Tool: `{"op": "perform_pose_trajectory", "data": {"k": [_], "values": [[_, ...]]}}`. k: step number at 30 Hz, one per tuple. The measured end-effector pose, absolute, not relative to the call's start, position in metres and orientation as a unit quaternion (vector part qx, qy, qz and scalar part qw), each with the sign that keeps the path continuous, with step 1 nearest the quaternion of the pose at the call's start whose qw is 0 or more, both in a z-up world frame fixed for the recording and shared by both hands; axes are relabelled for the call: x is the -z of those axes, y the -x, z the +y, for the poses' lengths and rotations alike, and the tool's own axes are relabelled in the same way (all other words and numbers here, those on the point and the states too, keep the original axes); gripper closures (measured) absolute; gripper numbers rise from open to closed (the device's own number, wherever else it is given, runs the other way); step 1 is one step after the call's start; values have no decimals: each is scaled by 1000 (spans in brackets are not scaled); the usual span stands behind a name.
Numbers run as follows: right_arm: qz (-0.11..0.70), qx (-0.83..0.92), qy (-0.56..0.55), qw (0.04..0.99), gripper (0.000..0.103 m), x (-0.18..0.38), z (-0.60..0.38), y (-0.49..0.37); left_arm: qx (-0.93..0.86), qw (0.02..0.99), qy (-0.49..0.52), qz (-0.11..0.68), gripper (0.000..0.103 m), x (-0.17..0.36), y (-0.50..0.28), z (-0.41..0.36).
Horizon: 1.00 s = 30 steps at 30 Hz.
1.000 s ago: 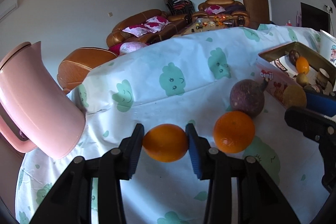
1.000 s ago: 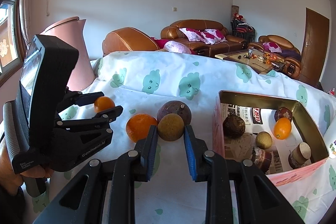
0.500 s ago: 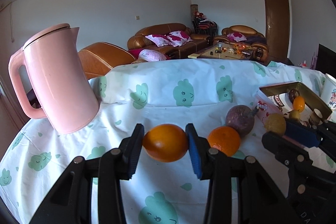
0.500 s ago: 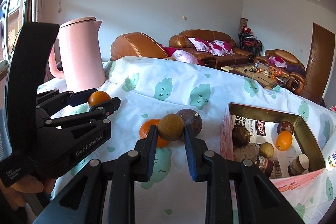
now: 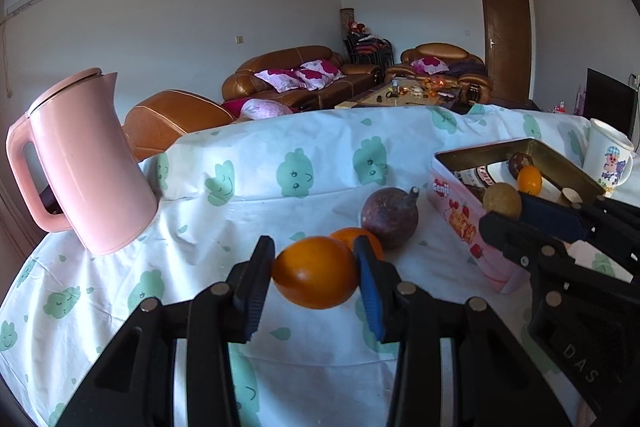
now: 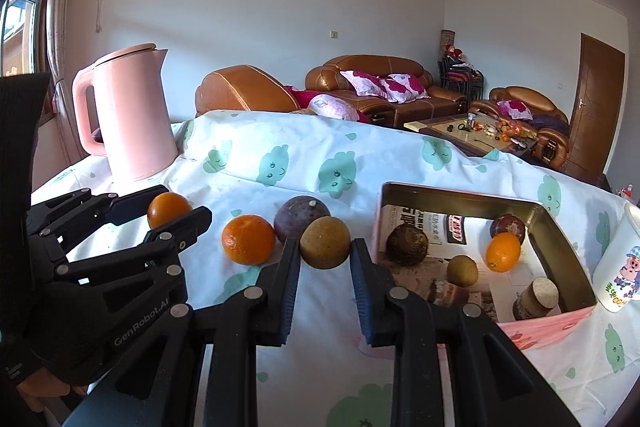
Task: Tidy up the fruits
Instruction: 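Carry the orange with the left tool while the right carries its fruit over the tin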
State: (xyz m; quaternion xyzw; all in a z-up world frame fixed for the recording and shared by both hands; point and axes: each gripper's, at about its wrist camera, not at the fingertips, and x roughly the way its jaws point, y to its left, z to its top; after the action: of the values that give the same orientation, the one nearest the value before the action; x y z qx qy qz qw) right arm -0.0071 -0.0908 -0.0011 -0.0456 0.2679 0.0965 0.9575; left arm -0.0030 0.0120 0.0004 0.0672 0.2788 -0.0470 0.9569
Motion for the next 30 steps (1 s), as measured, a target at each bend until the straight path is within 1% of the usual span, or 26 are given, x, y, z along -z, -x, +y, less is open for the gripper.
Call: {"op": "perform_pose_trajectory", "data": {"k": [8,15,22,30], "values": [[262,-60,28,963,75,-3,-132,5,73,953,-56,287,60,-2,-4,-18],[235,-15,20,972,75,-15,-170,9,100,954,-48,280,60,-7,-10,-56],[222,36,-19,974,75,-23,-218,4,126,952,-46,275,60,-10,-20,-96],[232,69,-31,970,75,-21,-247,-7,143,952,-46,267,60,-15,-36,-131]]}}
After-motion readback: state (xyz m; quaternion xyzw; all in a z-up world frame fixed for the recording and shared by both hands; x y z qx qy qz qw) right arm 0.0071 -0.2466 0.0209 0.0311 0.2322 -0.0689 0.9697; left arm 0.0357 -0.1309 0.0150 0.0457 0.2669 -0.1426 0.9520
